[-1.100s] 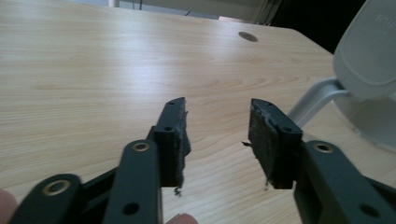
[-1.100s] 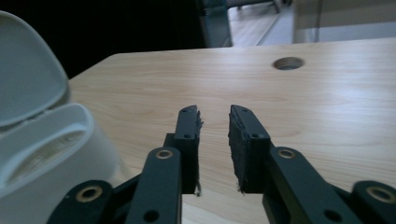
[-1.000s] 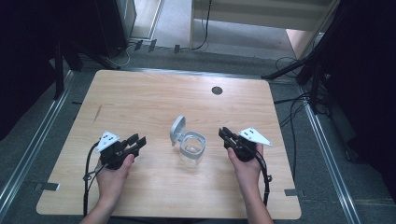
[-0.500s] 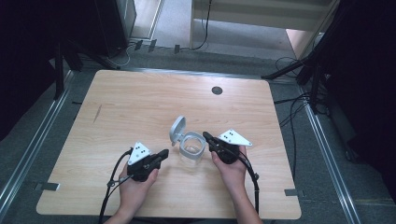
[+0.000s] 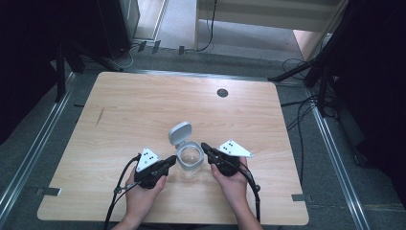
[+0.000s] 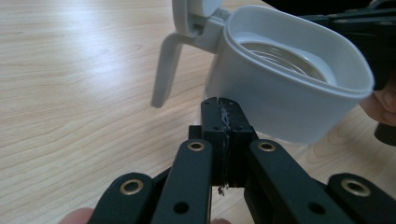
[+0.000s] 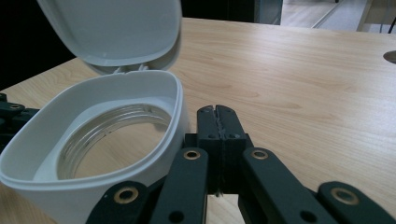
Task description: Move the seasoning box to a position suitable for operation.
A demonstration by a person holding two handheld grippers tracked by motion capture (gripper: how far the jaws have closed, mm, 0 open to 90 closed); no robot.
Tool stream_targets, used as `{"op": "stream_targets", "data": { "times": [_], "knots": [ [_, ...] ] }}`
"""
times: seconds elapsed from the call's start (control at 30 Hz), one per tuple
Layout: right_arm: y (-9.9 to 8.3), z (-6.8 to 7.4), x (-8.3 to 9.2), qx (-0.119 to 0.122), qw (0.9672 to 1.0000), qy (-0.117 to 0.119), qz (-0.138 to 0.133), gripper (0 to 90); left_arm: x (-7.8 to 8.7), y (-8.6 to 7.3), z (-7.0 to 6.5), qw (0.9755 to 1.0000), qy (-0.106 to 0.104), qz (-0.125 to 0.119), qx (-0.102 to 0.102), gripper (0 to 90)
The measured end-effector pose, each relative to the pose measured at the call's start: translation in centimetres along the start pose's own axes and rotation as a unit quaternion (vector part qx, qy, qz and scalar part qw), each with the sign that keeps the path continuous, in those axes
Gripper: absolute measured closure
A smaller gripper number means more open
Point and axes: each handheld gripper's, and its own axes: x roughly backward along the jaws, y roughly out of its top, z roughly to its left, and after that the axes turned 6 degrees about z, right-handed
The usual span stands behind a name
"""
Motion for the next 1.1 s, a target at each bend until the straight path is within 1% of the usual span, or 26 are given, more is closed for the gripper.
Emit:
{"op": "stream_targets", "data": {
  "times": [0.07,0.1,0.13,0.17,0.2,0.27,0.33,0.37,0.43,0.5,0.53,0.6,0.63,0.67,0.73,0.77,0.8,0.83,0.87,0.9,0.93,0.97,1.0,1.03,1.07,1.1],
  "knots": [
    [-0.1,0.6,0.0,-0.005,1.0000,-0.003,0.001,90.0,0.0,-0.1,0.0,1.0000,0.003,0.001,0.002,90.0],
    [-0.2,1.2,0.0,-0.005,0.9999,-0.015,0.001,90.0,0.0,-0.1,0.0,1.0000,0.003,0.001,0.005,90.0],
    [-0.2,1.2,0.0,-0.005,0.9999,-0.015,0.001,90.0,0.0,-0.1,0.1,1.0000,0.003,0.001,0.006,90.0],
    [-0.2,1.6,0.0,-0.006,0.9997,-0.025,0.000,90.0,0.1,-0.1,0.1,1.0000,0.006,0.000,0.007,89.9],
    [-0.3,2.4,0.0,-0.015,0.9990,-0.041,-0.003,90.0,0.1,-0.1,0.1,0.9999,0.008,0.000,0.006,89.1],
    [-0.4,2.7,-0.1,-0.020,0.9987,-0.046,-0.003,90.0,0.1,-0.1,0.2,0.9999,0.008,0.001,0.009,88.8],
    [-0.5,3.7,-0.1,-0.027,0.9979,-0.058,-0.006,90.0,0.1,-0.1,0.2,0.9999,0.009,0.001,0.010,88.1],
    [-0.6,4.1,-0.2,-0.025,0.9973,-0.069,-0.004,90.0,0.1,-0.2,0.2,0.9999,0.010,0.001,0.010,87.6],
    [-0.9,4.9,-0.2,-0.035,0.9958,-0.084,-0.011,90.0,0.1,-0.2,0.4,0.9998,0.013,0.000,0.012,87.6],
    [-1.0,5.2,-0.1,-0.038,0.9944,-0.098,-0.013,87.9,0.1,-0.2,0.7,0.9997,0.004,0.001,0.022,85.0],
    [-1.0,5.2,-0.1,-0.039,0.9937,-0.104,-0.014,86.9,0.1,-0.3,0.9,0.9996,0.002,0.000,0.027,82.0],
    [-1.0,5.0,0.0,-0.039,0.9936,-0.105,-0.015,86.9,0.1,-0.5,1.2,0.9997,0.004,0.001,0.024,81.3],
    [-0.9,4.7,0.1,-0.042,0.9939,-0.101,-0.015,86.9,0.1,-0.6,1.4,0.9997,0.003,0.000,0.025,78.5],
    [-0.9,4.7,0.1,-0.042,0.9939,-0.101,-0.015,86.9,0.2,-0.7,1.7,0.9997,0.002,-0.002,0.025,78.5],
    [-0.7,4.1,0.3,-0.043,0.9943,-0.095,-0.024,87.0,0.5,-1.0,2.5,0.9997,0.003,-0.008,0.024,73.8],
    [-0.6,3.9,0.5,-0.041,0.9946,-0.091,-0.027,87.0,0.7,-1.2,3.2,0.9996,0.006,-0.012,0.024,71.5],
    [-0.3,3.6,0.6,-0.037,0.9950,-0.088,-0.030,87.0,0.9,-1.2,3.7,0.9996,0.008,-0.015,0.022,66.2],
    [-0.1,3.4,0.7,-0.037,0.9952,-0.084,-0.032,87.0,1.3,-1.4,4.4,0.9993,0.010,-0.024,0.026,63.0],
    [0.2,3.1,0.9,-0.036,0.9956,-0.080,-0.034,87.3,1.6,-1.5,5.2,0.9990,0.015,-0.032,0.025,58.1],
    [0.5,2.9,1.1,-0.037,0.9959,-0.075,-0.035,87.4,2.1,-1.6,6.0,0.9988,0.025,-0.035,0.025,53.2],
    [0.9,2.5,1.2,-0.036,0.9963,-0.069,-0.038,88.1,2.6,-1.8,6.8,0.9982,0.032,-0.040,0.032,49.6],
    [1.2,2.2,1.4,-0.036,0.9966,-0.062,-0.041,88.4,3.2,-2.0,7.7,0.9978,0.034,-0.044,0.038,45.7],
    [1.6,1.9,1.6,-0.035,0.9970,-0.052,-0.046,88.6,3.8,-2.3,8.5,0.9970,0.039,-0.046,0.049,41.1],
    [2.0,1.6,1.8,-0.035,0.9973,-0.044,-0.048,88.6,4.5,-2.6,9.4,0.9963,0.049,-0.048,0.053,38.3],
    [2.3,1.4,2.0,-0.033,0.9974,-0.038,-0.051,88.6,5.2,-2.8,10.3,0.9951,0.059,-0.051,0.061,35.0],
    [2.7,1.2,2.2,-0.032,0.9974,-0.032,-0.056,88.6,6.1,-3.1,11.4,0.9932,0.072,-0.052,0.075,30.8]
  ]
}}
